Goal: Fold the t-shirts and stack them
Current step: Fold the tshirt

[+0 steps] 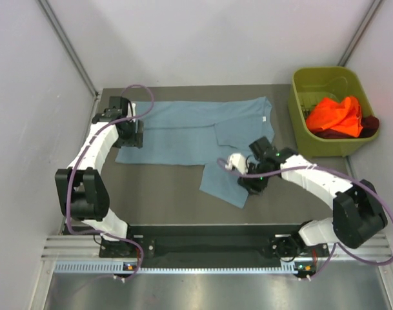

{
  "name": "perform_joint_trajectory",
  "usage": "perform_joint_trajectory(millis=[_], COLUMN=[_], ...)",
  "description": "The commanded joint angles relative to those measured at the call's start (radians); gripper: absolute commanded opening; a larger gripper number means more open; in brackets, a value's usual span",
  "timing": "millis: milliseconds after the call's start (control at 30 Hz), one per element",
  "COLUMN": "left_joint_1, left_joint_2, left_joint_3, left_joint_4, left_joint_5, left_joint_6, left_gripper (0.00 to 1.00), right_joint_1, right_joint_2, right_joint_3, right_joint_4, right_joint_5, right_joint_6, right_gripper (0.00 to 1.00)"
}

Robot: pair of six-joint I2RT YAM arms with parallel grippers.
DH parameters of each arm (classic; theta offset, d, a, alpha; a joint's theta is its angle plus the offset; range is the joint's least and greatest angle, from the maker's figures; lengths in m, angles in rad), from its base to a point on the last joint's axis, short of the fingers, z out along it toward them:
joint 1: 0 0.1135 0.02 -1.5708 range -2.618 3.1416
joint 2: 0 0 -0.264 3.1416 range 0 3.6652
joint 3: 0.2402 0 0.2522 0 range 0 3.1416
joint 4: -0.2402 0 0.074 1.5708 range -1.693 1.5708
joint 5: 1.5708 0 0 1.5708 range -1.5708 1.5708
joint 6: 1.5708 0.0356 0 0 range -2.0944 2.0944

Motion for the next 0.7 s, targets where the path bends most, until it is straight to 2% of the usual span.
perform_joint_trajectory(millis=[0, 267, 667], left_joint_1=[0.023, 0.082, 0.123], left_joint_2=[-0.112, -0.175, -0.200], left_joint_3=[-0.025, -0.119, -0.137], left_joint_4=[0.018, 0.031, 0.028], left_joint_5=[0.020, 0.027, 0.043], left_joint_6=[-0.030, -0.037, -0.045], left_gripper=[0.79, 0.78, 0.77], right_joint_1=[0.102, 0.194, 0.376], right_joint_2=[-0.144, -0.150, -0.055], right_joint_3=[-0.108, -0.132, -0.095], right_joint_4=[-0.006, 0.012, 0.028], right_joint_5=[0.052, 0.043, 0.057], right_joint_6=[-0.058, -0.038, -0.060], right_gripper=[0.52, 0.50, 0.45])
